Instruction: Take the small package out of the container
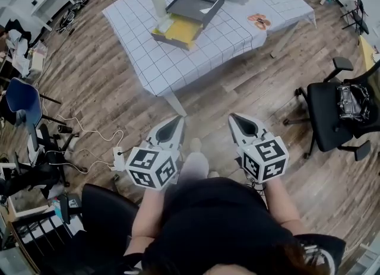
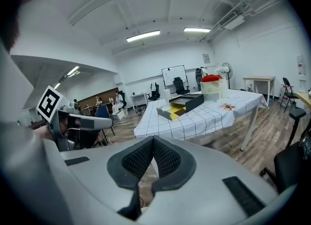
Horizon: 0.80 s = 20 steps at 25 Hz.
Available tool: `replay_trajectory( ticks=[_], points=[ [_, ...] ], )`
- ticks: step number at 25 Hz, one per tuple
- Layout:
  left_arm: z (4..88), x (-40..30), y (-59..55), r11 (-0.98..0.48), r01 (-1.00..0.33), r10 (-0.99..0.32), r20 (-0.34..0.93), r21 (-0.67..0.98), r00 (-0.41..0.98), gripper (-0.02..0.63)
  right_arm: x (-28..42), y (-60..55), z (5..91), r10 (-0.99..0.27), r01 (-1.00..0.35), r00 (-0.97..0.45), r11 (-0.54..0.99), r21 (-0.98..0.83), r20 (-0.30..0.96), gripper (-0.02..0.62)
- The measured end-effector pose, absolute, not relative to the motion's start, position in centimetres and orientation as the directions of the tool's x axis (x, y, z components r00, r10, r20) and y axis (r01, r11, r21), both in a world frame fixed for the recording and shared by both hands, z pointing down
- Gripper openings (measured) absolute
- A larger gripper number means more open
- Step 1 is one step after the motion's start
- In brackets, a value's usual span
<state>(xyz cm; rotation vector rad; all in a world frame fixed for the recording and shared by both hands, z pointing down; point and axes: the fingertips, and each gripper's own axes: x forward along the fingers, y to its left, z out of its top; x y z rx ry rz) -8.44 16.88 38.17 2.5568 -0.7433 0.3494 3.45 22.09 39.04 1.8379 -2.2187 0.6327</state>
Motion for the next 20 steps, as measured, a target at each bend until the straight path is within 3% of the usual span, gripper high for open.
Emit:
replay_trajectory(
  ticks=[7,13,20],
  points=[
    [38.5,-8.2,11.1,-0.757,-0.57,-0.454,0.371,0.319,0.81,0.026,3.3,16.8,39.2,-0.882,-0.97,-0.211,0.136,-0.203,0.421,0.015],
    [38.5,-7.9,6.9,-0.741,-0.53,-0.414,0.341,0.411,0.844,0.026,3.1,12.2,39.4,-0.873,-0.971,-0.209,0.131,-0.203,0.441,0.015],
    [39.5,-8.9,3.0,-0.787,-0.539,-0.421,0.377,0.3,0.825,0.026,2.1,7.5,39.6,-0.866,-0.973,-0.206,0.133,-0.188,0.456,0.015]
  ],
)
